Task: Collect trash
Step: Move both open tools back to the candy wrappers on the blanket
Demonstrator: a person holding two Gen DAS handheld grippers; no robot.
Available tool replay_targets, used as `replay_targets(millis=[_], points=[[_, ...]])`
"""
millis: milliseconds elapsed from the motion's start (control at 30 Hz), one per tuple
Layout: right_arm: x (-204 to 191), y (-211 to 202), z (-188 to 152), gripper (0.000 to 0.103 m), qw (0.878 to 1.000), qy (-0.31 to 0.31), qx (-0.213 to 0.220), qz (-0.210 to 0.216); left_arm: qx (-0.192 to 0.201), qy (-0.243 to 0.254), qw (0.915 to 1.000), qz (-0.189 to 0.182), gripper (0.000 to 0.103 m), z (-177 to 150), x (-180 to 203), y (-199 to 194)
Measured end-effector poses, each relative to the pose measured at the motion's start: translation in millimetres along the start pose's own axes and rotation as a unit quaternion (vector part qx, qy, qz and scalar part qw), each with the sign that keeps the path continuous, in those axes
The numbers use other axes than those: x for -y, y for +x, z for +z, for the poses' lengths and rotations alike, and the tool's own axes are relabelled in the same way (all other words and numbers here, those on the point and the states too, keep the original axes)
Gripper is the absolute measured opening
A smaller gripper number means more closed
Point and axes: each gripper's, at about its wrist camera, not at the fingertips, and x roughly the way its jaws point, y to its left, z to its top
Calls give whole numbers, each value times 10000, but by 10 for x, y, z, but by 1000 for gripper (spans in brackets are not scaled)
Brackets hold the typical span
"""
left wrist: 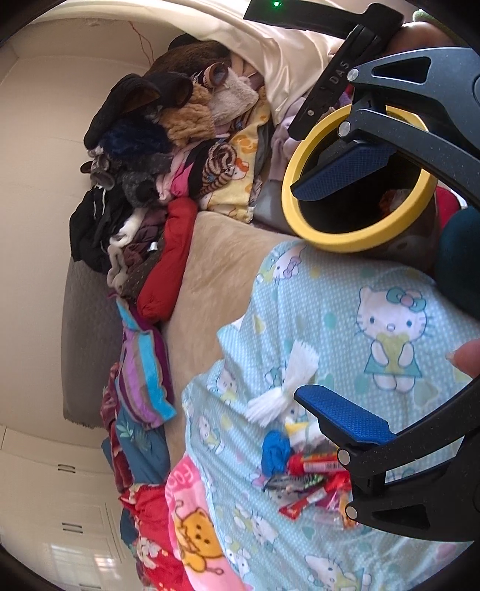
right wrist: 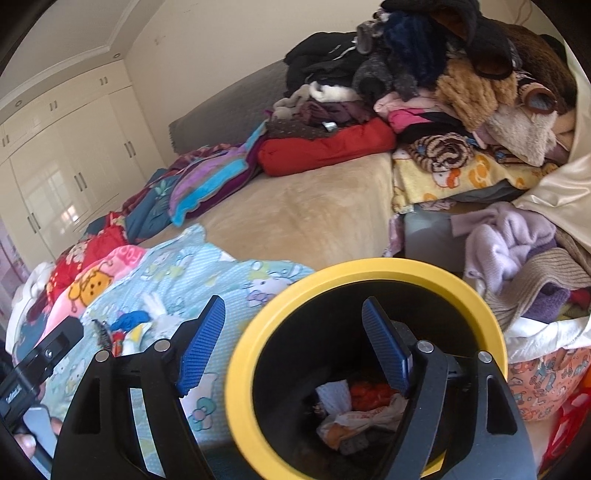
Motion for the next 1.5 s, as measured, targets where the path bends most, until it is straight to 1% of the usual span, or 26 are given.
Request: replay_targets(millis=[333,533,800,1067,1200,1367,1400,1500], points=[[-328,8,-63,80,9992,-251,-88,302,202,-190,9991,319,92,41,-366,-149],[-527,43,-132,83,9979,-409,-163,477,230,-372,9977,508,92,58,-618,-191],[-872,154,-260,84,9944,-701,-385,688,222,-625,9949,757,92,61,-931,-204],[-1235,283,-358,84,9886,-1033,-560,946,171,-902,9913,944,92,34,-1230,-188],[-1459,411,-411,84,9844,-1175,-708,1100,124,-1030,9899,962,92,35,-1384,-166],[-1665,624,-465,84,9798,-1214,-957,1269,-83,-1076,9876,1142,92,48,-1572,-87],[-1703,675,-474,84,9788,-1210,-1016,1302,-132,-1108,9871,1150,91,48,-1623,-69],[-1820,833,-519,84,9763,-1228,-1161,1349,-214,-1179,9861,1147,85,42,-1724,-33]])
